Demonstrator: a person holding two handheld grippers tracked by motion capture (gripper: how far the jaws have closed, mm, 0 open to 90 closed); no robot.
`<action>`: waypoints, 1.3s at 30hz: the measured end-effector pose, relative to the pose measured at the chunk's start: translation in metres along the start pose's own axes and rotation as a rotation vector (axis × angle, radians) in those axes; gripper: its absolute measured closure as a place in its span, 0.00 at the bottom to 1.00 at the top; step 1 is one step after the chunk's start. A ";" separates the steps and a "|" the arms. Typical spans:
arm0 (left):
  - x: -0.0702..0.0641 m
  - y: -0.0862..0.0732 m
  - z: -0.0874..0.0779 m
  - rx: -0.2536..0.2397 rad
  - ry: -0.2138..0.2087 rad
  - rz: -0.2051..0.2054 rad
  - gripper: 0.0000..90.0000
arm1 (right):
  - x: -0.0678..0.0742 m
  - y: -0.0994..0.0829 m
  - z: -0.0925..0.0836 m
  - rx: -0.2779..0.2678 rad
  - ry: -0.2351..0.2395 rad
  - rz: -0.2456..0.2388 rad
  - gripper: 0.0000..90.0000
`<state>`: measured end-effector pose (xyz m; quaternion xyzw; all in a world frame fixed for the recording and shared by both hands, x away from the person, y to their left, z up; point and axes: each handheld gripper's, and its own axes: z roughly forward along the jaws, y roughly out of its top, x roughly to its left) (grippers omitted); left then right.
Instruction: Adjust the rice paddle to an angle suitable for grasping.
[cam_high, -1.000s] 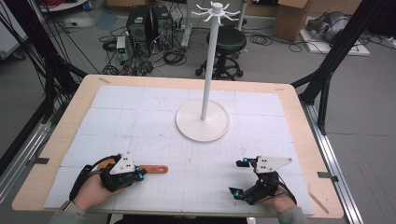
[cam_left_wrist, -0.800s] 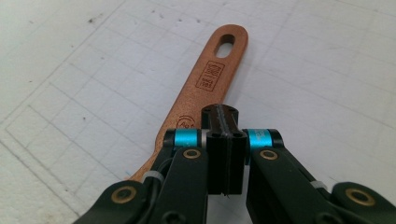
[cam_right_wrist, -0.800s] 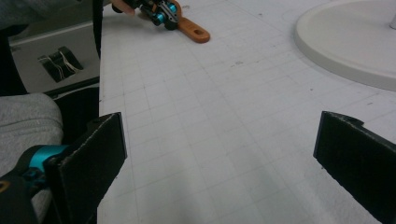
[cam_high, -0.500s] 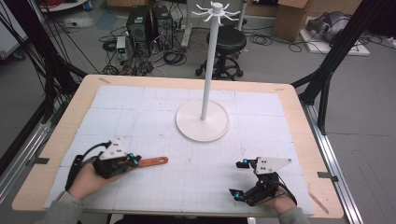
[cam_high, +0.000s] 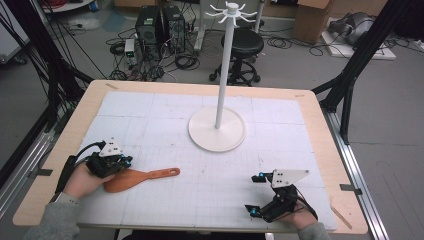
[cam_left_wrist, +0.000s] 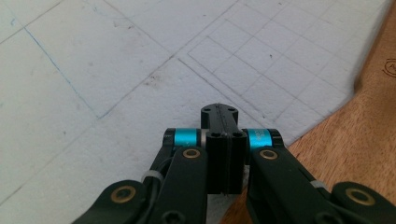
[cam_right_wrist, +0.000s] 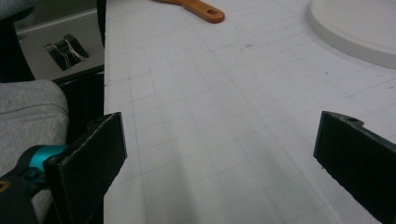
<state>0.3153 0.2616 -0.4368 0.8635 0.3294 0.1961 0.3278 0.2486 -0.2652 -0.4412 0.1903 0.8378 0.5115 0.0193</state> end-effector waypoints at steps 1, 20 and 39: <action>0.000 -0.001 0.000 -0.001 0.001 -0.001 1.00 | 0.000 0.000 0.000 -0.002 -0.003 -0.007 0.01; -0.033 -0.017 -0.025 0.009 -0.108 0.072 1.00 | 0.001 0.000 -0.001 -0.002 0.002 -0.009 0.01; -0.040 0.010 -0.053 -0.171 -0.273 0.098 0.79 | 0.000 0.000 -0.001 -0.008 0.015 -0.002 0.01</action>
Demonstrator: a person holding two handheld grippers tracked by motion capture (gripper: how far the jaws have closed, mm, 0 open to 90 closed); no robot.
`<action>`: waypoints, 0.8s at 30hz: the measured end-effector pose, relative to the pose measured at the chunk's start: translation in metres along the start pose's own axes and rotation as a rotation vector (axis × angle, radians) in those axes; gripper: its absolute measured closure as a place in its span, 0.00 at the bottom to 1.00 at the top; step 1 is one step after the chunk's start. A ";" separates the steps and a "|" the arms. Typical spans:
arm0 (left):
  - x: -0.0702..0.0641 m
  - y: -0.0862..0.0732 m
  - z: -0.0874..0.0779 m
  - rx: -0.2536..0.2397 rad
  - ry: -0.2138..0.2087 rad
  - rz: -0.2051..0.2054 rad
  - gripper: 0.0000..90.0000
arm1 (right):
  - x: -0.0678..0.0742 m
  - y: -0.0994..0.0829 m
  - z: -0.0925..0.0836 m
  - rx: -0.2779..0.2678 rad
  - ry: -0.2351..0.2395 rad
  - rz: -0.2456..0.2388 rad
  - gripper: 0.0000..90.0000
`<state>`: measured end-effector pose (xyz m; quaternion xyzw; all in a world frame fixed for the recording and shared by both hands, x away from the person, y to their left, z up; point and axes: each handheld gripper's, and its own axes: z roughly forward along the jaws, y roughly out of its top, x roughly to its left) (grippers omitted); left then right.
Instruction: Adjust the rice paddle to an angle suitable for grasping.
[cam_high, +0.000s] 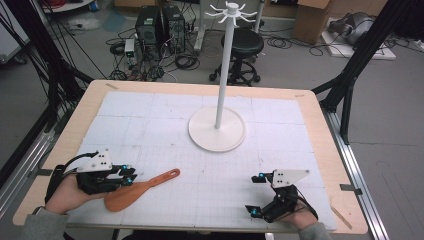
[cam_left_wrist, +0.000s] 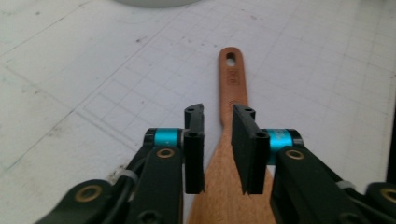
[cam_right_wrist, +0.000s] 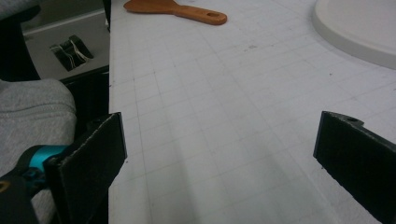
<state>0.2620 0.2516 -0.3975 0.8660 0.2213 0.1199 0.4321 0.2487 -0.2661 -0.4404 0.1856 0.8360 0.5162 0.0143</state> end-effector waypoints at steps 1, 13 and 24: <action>-0.001 0.002 0.000 0.004 -0.003 0.009 0.75 | 0.000 0.000 0.000 -0.004 -0.003 0.000 0.01; -0.013 0.022 0.013 0.076 -0.040 0.084 0.44 | 0.000 0.000 0.000 0.001 -0.011 -0.004 0.01; -0.011 0.045 0.027 0.233 -0.062 0.112 0.22 | -0.002 0.002 0.002 -0.004 -0.007 -0.002 0.01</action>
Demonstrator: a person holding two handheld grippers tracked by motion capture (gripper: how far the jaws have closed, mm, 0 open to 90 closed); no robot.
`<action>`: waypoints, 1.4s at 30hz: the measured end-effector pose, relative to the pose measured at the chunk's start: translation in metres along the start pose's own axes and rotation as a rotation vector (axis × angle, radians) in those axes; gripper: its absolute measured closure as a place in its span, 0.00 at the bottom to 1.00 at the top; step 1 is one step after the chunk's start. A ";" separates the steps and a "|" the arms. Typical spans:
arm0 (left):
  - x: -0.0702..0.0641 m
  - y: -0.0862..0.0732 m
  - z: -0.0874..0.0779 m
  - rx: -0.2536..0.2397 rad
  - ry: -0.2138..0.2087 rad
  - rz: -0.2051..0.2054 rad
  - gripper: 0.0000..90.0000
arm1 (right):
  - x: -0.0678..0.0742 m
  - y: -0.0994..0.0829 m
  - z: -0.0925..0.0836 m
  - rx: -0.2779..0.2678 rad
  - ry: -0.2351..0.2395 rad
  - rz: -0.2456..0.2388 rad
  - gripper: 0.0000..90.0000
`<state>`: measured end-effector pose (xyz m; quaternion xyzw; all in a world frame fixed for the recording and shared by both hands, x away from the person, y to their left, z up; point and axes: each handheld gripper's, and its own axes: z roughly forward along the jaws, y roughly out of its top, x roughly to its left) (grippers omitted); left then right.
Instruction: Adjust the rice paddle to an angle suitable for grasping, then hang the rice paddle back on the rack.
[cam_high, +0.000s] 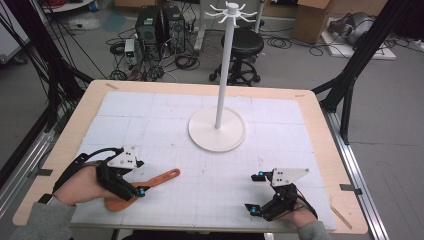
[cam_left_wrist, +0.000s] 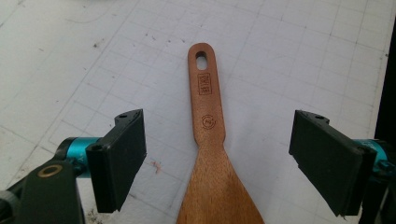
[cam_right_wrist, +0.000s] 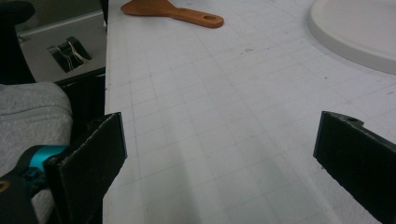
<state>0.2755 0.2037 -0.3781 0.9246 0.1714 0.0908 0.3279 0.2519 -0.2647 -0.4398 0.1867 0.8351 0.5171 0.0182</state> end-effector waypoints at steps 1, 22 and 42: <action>0.000 0.002 0.001 0.005 -0.006 -0.009 0.22 | 0.000 0.000 0.000 0.000 0.000 0.000 0.01; 0.012 0.021 0.032 0.144 -0.058 -0.039 0.28 | 0.000 0.000 0.000 0.000 0.001 0.000 0.01; 0.012 0.027 0.057 0.314 -0.042 -0.044 0.38 | 0.001 -0.001 0.001 0.016 0.007 0.005 0.01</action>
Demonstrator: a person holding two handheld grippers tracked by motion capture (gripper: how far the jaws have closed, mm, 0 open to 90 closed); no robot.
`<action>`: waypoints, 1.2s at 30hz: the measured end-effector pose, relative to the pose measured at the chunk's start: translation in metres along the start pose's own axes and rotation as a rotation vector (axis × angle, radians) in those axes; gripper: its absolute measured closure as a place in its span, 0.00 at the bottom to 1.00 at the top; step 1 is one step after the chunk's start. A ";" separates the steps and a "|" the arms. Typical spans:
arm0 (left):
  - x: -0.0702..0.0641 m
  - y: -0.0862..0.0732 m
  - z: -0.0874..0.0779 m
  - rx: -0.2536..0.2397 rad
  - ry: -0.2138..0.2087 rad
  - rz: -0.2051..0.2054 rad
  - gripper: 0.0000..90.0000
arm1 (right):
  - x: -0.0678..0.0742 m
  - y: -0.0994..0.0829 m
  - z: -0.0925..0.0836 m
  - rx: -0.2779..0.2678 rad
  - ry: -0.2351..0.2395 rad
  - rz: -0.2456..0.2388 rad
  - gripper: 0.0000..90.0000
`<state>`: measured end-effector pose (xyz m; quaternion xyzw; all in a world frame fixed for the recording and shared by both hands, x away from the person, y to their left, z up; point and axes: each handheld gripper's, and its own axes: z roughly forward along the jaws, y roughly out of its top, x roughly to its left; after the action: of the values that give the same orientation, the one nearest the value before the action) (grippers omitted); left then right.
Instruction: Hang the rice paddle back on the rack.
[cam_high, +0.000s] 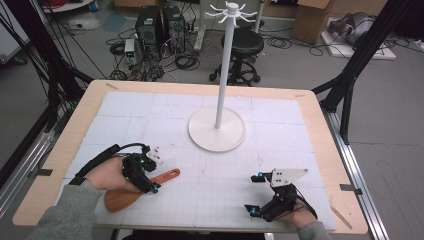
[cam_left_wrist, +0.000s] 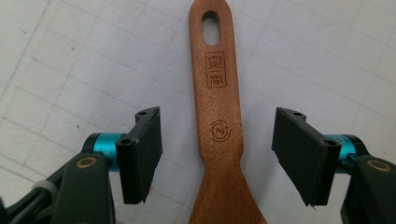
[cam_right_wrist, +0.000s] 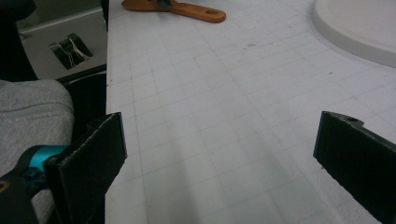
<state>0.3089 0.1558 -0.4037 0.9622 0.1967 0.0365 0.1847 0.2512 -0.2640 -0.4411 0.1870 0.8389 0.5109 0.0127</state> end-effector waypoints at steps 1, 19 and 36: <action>0.000 0.000 0.001 0.010 0.001 0.002 0.39 | 0.000 0.000 0.000 0.000 -0.002 0.000 0.01; -0.001 0.015 0.011 0.135 -0.006 0.012 0.56 | 0.000 0.000 0.000 0.003 0.000 0.001 0.01; -0.001 0.014 0.009 0.123 0.013 0.036 0.73 | 0.000 -0.001 0.000 0.008 -0.001 0.000 0.01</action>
<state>0.3146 0.1402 -0.4064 0.9749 0.1823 0.0339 0.1232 0.2509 -0.2643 -0.4417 0.1873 0.8411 0.5073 0.0124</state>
